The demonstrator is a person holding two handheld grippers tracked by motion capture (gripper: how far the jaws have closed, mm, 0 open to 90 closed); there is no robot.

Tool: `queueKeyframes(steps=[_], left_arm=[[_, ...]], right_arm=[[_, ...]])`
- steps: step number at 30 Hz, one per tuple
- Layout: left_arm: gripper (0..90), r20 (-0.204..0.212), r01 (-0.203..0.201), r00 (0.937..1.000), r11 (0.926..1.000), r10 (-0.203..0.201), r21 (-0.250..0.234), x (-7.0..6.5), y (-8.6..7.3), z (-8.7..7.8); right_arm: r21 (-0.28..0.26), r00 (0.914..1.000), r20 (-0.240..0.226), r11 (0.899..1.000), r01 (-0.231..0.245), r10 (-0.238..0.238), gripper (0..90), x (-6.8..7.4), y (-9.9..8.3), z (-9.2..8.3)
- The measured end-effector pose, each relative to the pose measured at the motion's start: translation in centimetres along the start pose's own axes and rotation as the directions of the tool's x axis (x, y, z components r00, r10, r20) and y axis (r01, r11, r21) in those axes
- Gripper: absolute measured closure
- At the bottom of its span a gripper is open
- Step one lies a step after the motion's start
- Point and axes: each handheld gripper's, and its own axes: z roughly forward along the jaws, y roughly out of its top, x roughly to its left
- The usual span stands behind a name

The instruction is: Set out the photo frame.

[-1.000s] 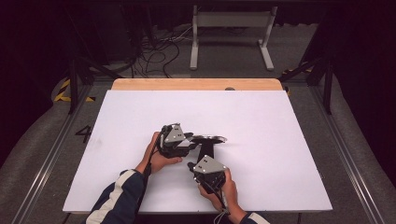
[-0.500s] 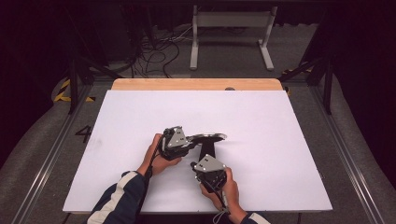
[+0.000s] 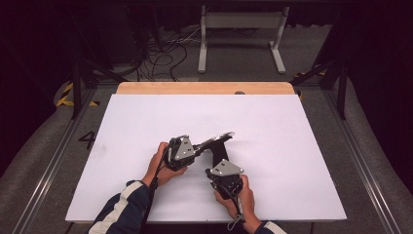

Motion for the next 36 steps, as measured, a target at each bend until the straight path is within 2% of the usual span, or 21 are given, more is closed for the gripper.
queueKeyframes(steps=[3, 6, 13, 16, 29, 32, 36], left_arm=[[80.1, -0.004, -0.006, 1.0000, 1.0000, 0.006, 0.002, -0.1, 0.0, -0.1], [80.0, -0.007, -0.010, 0.9999, 1.0000, 0.010, 0.002, -0.3, 0.0, -0.1], [78.3, 0.005, 0.022, 0.9997, 0.9996, -0.022, -0.020, -0.2, -0.1, 0.0], [69.8, 0.003, 0.034, 0.9994, 0.9990, -0.034, -0.029, -0.1, -0.1, 0.4], [58.9, 0.007, 0.053, 0.9986, 0.9986, -0.053, 0.001, 0.1, -0.2, 2.0], [59.2, 0.015, 0.057, 0.9982, 0.9983, -0.057, 0.003, 0.0, -0.1, 2.1], [61.1, 0.026, 0.044, 0.9987, 0.9990, -0.044, -0.002, 0.0, 0.1, 2.4]], right_arm=[[0.000, 0.9996, -0.016, 1.000, -0.024, 0.024, 90.0, -0.3, -0.2, -0.1], [0.004, 0.9994, -0.019, 1.000, -0.028, 0.028, 90.0, -0.6, -0.4, -0.3], [0.005, 0.9992, -0.008, 0.999, -0.038, 0.038, 90.0, -1.3, -0.6, -0.5], [0.009, 0.9991, -0.003, 0.999, -0.043, 0.043, 90.0, -1.5, -0.8, -0.6], [0.008, 0.9982, 0.033, 0.999, -0.050, 0.050, 90.0, -2.3, -1.3, -1.1], [0.009, 0.9977, 0.039, 0.998, -0.056, 0.055, 90.0, -2.5, -1.5, -1.2], [0.008, 0.9970, 0.045, 0.998, -0.063, 0.062, 90.0, -2.8, -1.6, -1.4]])
